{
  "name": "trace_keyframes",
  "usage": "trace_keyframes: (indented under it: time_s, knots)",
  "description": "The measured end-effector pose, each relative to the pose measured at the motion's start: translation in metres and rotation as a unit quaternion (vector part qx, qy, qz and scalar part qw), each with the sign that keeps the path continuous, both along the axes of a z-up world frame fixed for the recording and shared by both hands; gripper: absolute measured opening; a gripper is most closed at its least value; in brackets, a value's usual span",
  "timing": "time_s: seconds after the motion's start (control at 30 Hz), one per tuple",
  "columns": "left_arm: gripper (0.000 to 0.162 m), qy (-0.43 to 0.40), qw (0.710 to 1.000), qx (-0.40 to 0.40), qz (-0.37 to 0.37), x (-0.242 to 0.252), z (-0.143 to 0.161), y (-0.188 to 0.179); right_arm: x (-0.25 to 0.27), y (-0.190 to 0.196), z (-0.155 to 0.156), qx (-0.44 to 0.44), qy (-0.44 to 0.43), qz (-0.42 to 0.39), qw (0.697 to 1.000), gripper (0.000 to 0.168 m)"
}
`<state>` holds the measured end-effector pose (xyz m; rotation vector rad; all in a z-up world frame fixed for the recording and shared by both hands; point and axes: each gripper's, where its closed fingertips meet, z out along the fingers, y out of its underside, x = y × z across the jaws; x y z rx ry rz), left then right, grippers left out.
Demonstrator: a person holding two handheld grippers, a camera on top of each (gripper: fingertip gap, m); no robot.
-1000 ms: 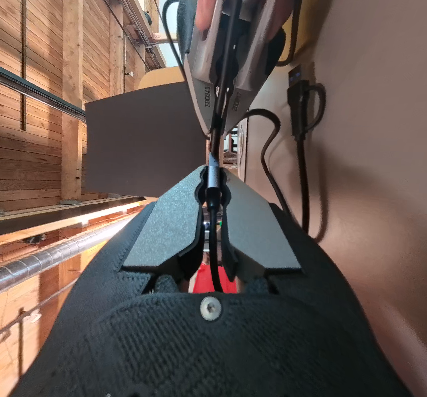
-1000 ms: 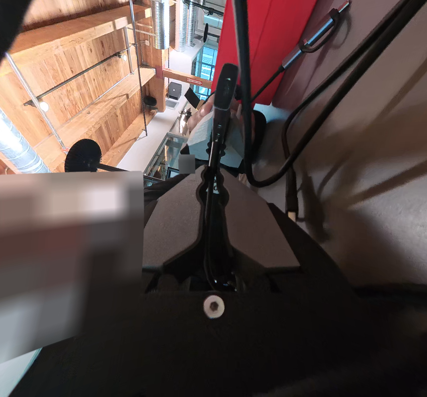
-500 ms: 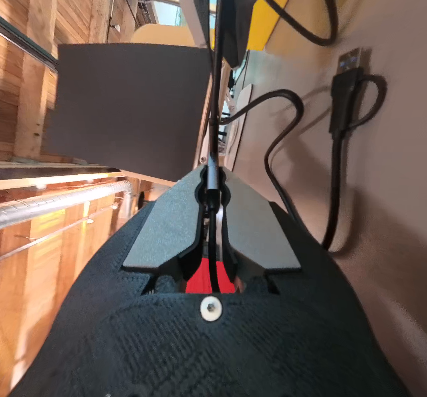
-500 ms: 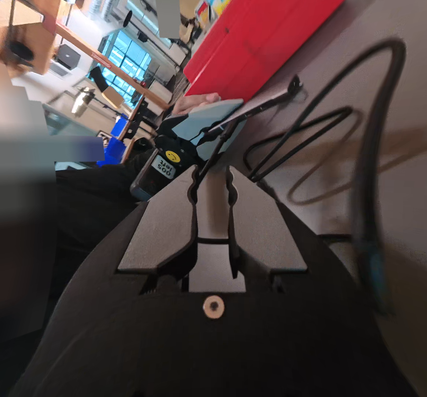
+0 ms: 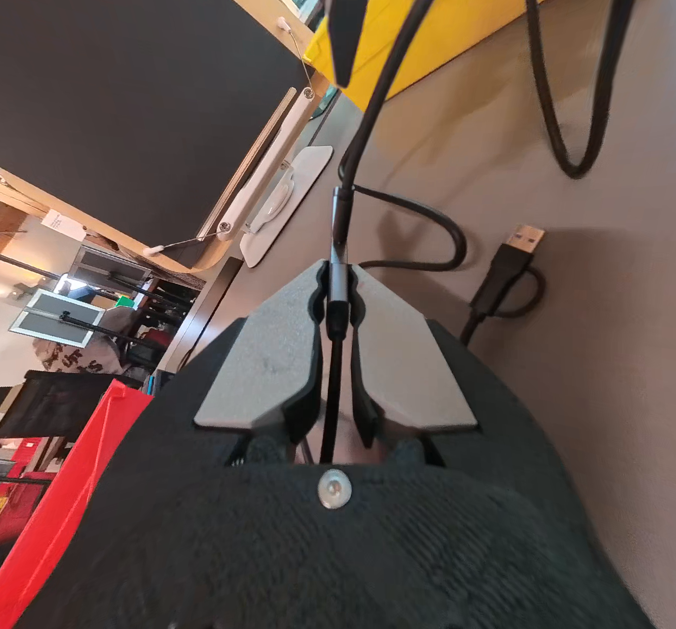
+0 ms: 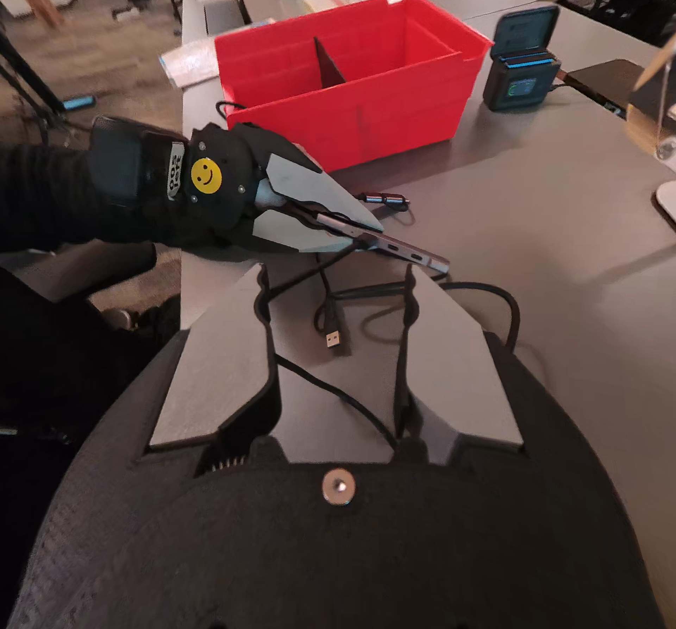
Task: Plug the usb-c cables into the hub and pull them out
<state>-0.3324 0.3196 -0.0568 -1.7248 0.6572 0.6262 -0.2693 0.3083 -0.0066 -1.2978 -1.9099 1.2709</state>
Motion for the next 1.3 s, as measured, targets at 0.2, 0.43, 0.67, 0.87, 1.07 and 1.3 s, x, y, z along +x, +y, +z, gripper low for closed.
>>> trace_keyframes:
  time_s: [0.2, 0.43, 0.67, 0.87, 1.07, 1.3]
  knots:
    - [0.007, -0.058, 0.997, -0.042, -0.019, -0.002, -0.014, -0.001, -0.020, -0.016, -0.015, 0.145, -0.074, 0.052, 0.985, 0.084]
    - [0.006, -0.126, 0.992, -0.030, -0.009, -0.012, -0.004, -0.005, -0.037, 0.040, -0.017, 0.374, -0.093, -0.008, 0.923, 0.049]
    - [0.007, -0.138, 0.988, 0.009, -0.065, 0.007, 0.015, -0.009, -0.044, 0.010, -0.039, 0.408, -0.042, 0.102, 0.906, 0.039]
    - [0.007, -0.176, 0.977, 0.007, -0.121, 0.023, 0.020, -0.014, -0.044, 0.010, -0.025, 0.358, 0.000, 0.113, 0.927, 0.025]
    - [0.006, -0.190, 0.973, -0.002, -0.127, 0.024, 0.016, -0.013, -0.034, 0.000, -0.039, 0.335, -0.020, 0.155, 0.929, 0.024]
    - [0.006, -0.196, 0.971, -0.012, -0.134, 0.028, 0.014, -0.013, -0.031, 0.002, -0.043, 0.326, -0.033, 0.151, 0.933, 0.025]
